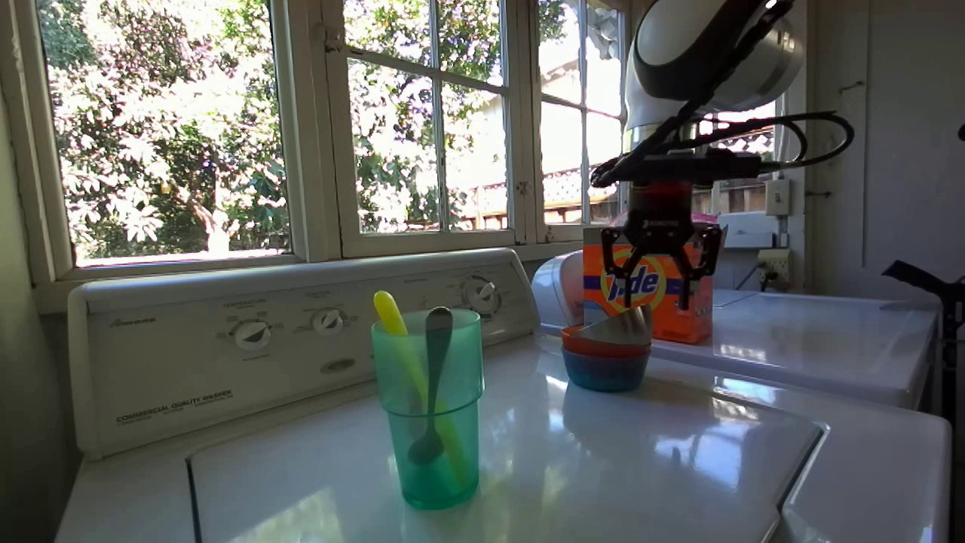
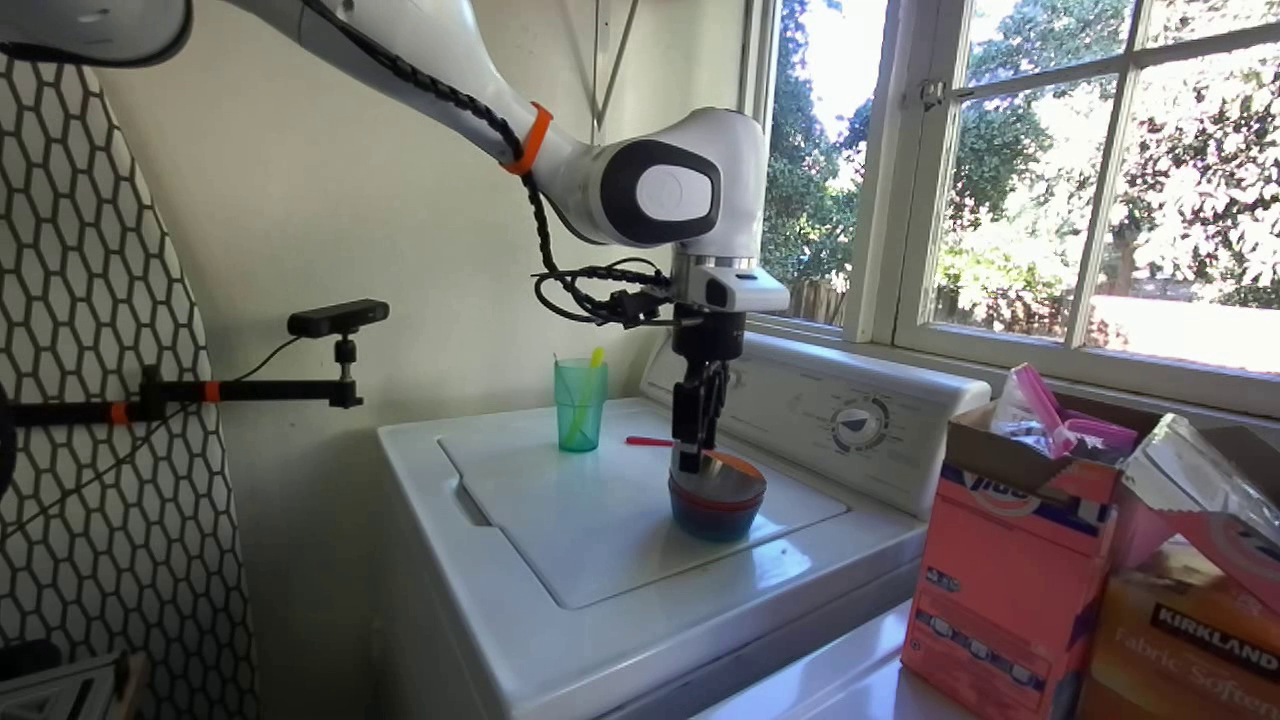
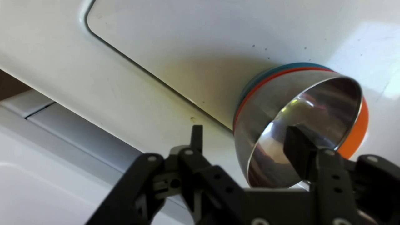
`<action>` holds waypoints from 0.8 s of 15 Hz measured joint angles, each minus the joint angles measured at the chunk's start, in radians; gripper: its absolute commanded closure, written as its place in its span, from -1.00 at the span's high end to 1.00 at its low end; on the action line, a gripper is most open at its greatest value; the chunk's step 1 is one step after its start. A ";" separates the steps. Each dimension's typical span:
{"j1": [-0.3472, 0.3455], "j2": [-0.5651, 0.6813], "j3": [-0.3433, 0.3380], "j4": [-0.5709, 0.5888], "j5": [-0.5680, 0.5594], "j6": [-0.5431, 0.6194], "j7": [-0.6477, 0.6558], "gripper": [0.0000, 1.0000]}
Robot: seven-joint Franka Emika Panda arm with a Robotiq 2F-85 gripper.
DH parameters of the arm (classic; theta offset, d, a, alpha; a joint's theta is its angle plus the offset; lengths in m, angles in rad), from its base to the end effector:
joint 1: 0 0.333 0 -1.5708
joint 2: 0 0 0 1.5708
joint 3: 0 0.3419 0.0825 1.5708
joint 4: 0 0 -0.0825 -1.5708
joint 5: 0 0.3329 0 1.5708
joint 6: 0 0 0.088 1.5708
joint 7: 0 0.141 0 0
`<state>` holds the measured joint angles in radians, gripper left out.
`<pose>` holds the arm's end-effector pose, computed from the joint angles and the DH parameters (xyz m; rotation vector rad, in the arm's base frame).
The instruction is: Unstack the bowls on the counter
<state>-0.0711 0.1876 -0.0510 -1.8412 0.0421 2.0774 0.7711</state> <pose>0.5710 -0.0651 0.4439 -2.7827 1.3642 -0.0581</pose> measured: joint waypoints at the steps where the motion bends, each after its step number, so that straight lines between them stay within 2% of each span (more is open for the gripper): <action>1: 0.003 0.006 -0.001 0.007 0.000 0.000 0.000 -0.39; 4: 0.008 0.019 -0.003 0.022 0.000 -0.001 0.001 -0.89; 5: 0.009 0.022 -0.003 0.026 0.000 -0.001 0.001 -0.98; 12: 0.011 0.028 -0.008 0.036 0.010 -0.028 -0.004 -0.98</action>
<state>-0.0602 0.2154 -0.0588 -1.8054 0.0524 2.0491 0.7668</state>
